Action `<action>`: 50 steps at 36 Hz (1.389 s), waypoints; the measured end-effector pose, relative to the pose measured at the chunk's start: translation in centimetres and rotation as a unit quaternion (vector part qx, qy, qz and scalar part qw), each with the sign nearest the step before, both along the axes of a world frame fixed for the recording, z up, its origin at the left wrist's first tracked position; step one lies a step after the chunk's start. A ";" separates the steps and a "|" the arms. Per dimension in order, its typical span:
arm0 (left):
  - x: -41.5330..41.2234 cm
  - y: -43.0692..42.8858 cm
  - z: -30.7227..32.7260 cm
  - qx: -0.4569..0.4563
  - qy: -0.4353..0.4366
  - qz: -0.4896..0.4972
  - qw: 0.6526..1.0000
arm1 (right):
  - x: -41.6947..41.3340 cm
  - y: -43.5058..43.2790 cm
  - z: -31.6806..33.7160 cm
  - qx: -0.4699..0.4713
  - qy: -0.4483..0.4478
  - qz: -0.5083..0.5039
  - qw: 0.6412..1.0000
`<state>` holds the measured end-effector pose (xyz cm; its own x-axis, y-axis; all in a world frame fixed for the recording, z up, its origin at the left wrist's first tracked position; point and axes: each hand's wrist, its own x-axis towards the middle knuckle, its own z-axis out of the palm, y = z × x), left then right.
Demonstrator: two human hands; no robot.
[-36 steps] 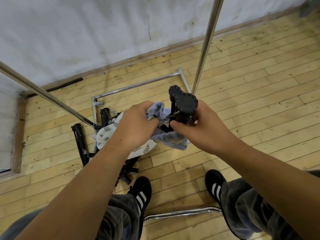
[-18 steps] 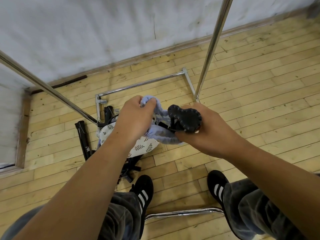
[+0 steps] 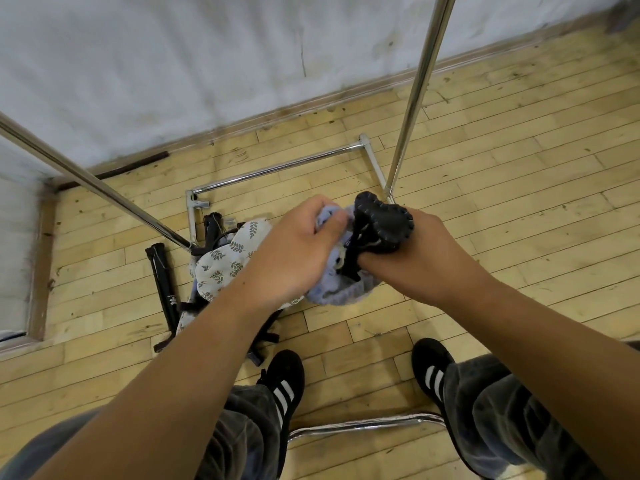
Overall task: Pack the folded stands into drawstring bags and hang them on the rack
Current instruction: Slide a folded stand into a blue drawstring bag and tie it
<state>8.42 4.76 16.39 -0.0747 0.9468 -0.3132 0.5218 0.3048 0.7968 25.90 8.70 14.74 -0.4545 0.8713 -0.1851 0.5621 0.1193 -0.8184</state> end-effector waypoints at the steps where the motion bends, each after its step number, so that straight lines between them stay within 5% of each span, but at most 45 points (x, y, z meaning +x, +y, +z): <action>1: 0.3 -0.1 0.0 -0.007 -0.002 -0.009 1.000 | 0.0 0.1 -0.2 0.002 -0.016 0.003 1.000; 13: -0.7 0.5 0.7 -0.089 0.002 -0.070 0.994 | 1.0 0.6 -0.9 -0.003 -0.083 0.003 0.997; 20: -0.9 1.1 -0.4 -0.002 0.138 -0.032 0.990 | 1.5 0.3 -0.9 0.064 -0.079 0.017 0.995; 36: 1.2 2.0 0.8 0.040 -0.002 0.049 0.998 | 1.8 0.4 0.3 0.053 -0.074 0.005 0.996; 50: 0.2 2.6 0.1 0.086 0.128 0.055 0.987 | 2.4 0.5 -0.5 0.061 -0.100 0.029 0.993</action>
